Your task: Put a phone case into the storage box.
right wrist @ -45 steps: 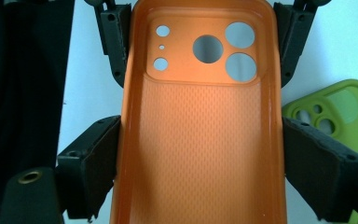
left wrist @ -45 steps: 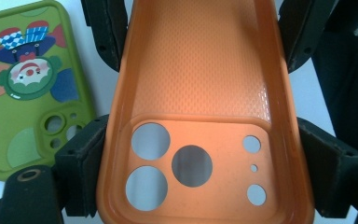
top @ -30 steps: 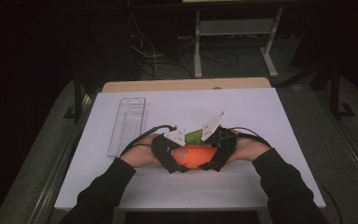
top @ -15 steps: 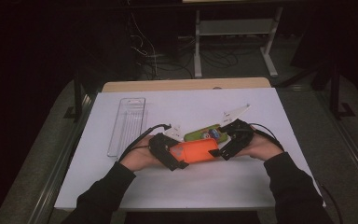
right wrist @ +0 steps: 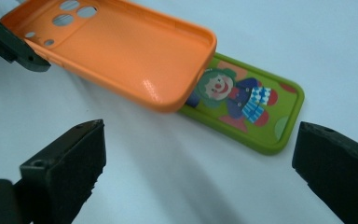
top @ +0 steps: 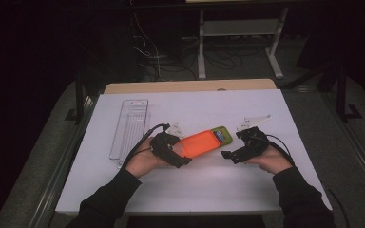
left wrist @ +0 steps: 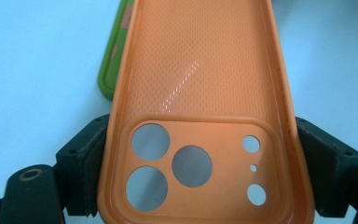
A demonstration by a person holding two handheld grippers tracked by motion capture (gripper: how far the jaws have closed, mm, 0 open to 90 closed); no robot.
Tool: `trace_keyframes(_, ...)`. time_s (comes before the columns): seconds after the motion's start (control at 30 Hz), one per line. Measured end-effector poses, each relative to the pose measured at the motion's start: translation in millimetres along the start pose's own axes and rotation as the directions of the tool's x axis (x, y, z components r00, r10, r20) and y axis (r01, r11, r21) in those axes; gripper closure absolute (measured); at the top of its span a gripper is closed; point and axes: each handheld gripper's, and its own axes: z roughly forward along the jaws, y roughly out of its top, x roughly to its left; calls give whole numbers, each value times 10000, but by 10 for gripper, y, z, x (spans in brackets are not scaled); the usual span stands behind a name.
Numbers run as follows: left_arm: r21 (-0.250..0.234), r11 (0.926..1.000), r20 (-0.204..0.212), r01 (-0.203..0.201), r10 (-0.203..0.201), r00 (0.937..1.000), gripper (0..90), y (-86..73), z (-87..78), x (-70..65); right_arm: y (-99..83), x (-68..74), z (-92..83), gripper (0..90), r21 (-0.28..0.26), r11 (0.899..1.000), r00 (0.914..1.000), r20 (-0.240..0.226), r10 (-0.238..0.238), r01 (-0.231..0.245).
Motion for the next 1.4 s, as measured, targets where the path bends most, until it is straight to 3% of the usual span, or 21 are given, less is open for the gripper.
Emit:
trace_keyframes(0.03,-151,9995,-109,277,-278,9996,160,1,10,-9,-23,9,7,18,-11,9999,9999,121,114,-114)
trace_keyframes(0.07,40,9999,-180,144,-143,9997,160,3,-2,6,-48,18,21,18,-93,9996,9994,220,258,-256)
trace_keyframes(0.23,-7,9996,-178,286,-286,9994,160,2,0,2,-161,67,98,18,-611,9960,9967,432,683,-656)
trace_keyframes(0.27,-274,9979,-171,583,-588,9981,160,3,17,-21,-161,67,98,18,-611,9960,9967,432,683,-656)
trace_keyframes(0.33,-113,9991,-167,403,-405,9990,160,9,3,-9,-181,80,126,18,-692,9955,9960,571,687,-647)
trace_keyframes(0.47,-126,9989,-143,445,-447,9989,160,14,6,-19,-202,80,189,18,-888,9921,9945,484,932,-887)
trace_keyframes(0.57,-123,9988,-114,471,-472,9988,160,14,11,-20,-200,86,200,18,-920,9939,9958,625,674,-615)
trace_keyframes(0.63,-126,9988,-111,469,-470,9988,160,14,11,-17,-197,101,204,18,-981,9925,9946,666,790,-723)
trace_keyframes(0.83,-44,9994,-108,346,-347,9993,160,18,5,-13,-192,147,234,18,-972,9953,9927,1197,161,-44)
trace_keyframes(1.1,-32,9994,-52,343,-344,9994,160,19,9,-16,-189,197,259,18,-867,9952,9870,1578,-322,463)
trace_keyframes(1.13,-28,9994,-55,339,-339,9994,160,18,10,-16,-186,204,258,18,-808,9942,9838,1700,-568,714)
trace_keyframes(1.23,-10,9994,-57,338,-338,9994,160,18,8,-14,-185,223,264,18,-835,9927,9812,1795,-709,870)
trace_keyframes(1.4,-36,9993,-33,381,-381,9993,160,17,7,-12,-189,248,283,18,-664,9848,9636,2265,-1419,1606)
